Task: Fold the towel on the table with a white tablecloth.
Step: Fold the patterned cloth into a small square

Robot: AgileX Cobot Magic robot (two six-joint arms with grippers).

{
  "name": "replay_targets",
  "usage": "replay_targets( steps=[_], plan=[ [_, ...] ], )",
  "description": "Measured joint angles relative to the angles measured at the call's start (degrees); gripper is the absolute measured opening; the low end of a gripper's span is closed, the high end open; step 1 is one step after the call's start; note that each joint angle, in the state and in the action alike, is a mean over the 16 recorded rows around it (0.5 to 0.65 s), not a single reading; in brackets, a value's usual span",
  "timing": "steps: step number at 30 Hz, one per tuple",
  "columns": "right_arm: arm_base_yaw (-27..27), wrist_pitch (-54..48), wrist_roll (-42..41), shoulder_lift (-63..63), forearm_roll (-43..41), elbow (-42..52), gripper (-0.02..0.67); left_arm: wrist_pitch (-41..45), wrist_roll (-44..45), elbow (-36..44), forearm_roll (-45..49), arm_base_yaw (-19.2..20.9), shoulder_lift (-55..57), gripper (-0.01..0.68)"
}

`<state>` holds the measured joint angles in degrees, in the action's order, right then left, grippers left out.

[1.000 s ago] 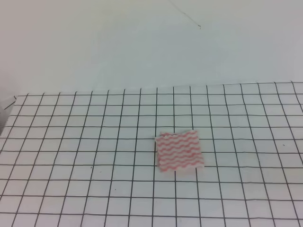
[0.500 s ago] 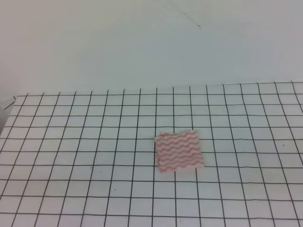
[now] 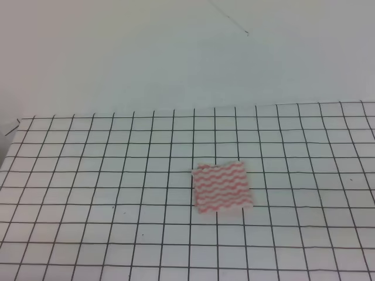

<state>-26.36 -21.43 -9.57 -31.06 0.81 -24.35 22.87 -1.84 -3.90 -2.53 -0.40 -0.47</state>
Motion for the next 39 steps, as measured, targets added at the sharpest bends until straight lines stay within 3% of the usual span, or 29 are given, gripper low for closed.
replay_targets(
  steps=[20,30,39],
  plan=[
    [1.82,-2.05,0.05,2.50,0.41,0.00,0.000,-5.24,0.01,3.99,-1.16,0.00,-0.50,-0.001],
    [14.30,-3.38,-0.29,16.44,0.45,1.46,-0.001,-5.21,-0.03,3.99,-1.31,0.00,-0.50,-0.001],
    [25.79,-3.39,-0.06,28.76,0.75,10.76,-0.001,-5.14,-0.11,3.99,-1.33,0.00,-0.50,-0.001]
  ],
)
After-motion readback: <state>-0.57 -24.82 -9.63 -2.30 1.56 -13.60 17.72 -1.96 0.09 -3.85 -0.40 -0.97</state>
